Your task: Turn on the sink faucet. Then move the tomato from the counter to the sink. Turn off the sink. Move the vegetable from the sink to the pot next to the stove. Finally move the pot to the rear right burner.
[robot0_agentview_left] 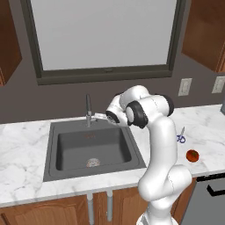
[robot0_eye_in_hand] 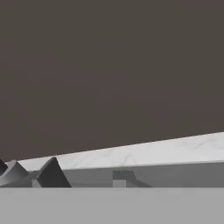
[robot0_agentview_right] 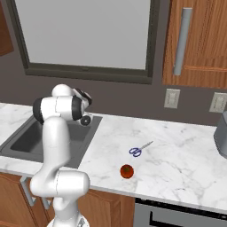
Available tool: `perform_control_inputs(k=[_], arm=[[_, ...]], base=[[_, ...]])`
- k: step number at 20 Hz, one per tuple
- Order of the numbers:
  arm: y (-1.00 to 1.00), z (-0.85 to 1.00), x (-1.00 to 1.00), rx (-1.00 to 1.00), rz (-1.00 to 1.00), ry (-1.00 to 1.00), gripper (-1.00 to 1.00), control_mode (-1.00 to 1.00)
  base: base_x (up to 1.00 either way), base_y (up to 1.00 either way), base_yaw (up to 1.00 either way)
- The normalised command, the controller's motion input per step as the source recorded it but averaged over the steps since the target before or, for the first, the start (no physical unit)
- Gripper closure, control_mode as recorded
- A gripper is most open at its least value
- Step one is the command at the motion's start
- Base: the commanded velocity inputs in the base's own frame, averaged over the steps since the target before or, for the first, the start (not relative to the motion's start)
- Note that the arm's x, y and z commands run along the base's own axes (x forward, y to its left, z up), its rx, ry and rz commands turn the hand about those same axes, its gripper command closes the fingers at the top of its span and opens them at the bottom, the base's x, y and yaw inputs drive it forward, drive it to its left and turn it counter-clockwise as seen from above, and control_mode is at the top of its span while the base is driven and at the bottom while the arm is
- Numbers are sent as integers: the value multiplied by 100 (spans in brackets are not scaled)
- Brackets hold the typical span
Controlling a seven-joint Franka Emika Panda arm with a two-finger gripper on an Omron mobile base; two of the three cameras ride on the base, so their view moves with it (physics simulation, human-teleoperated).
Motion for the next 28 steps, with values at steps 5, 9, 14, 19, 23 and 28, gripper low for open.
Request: perform_control_inputs(k=[5,9,14,19,23,28], arm=[[-75,-32,0,11,0,4,100,-100],[-76,-35,0,11,0,3,100,-100],[-79,-38,0,12,0,2,100,-100],[-79,-44,0,12,0,3,100,-100],[-75,-48,-1,10,0,4,100,-100],[-76,-49,-3,10,0,5,100,-100]], base=[[0,0,0],[0,0,0],[0,0,0],[0,0,0],[0,0,0],[0,0,0]])
